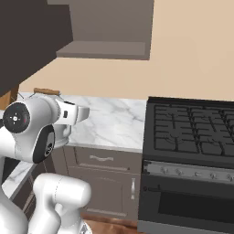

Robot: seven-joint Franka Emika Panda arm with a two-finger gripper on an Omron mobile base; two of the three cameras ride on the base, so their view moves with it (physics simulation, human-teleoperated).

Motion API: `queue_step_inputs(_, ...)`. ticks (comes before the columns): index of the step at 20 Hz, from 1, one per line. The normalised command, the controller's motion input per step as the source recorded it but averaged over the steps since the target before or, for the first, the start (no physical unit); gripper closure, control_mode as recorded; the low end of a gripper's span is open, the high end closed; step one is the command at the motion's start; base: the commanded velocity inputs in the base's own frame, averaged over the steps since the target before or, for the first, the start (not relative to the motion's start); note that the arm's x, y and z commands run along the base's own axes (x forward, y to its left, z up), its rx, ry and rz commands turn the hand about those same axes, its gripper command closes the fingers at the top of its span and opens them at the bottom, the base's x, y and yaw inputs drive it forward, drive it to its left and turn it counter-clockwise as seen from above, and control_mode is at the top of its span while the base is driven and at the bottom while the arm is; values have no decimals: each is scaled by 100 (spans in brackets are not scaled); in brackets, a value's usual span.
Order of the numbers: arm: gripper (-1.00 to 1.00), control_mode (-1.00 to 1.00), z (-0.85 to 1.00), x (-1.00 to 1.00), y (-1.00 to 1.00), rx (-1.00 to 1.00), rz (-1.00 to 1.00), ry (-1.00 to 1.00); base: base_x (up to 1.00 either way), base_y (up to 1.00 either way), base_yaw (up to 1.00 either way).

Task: Open the cabinet, pick the kettle from the cabinet, and place it in the sink.

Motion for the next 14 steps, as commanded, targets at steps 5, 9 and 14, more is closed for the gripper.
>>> queue_step_inputs(5,100,100,0,0,0,0,0,0,-54,0,0)
queue_step_inputs(9,100,100,0,0,0,0,0,0,-60,0,0)
queue_step_inputs(14,100,100,0,0,0,0,0,0,-57,1,0)
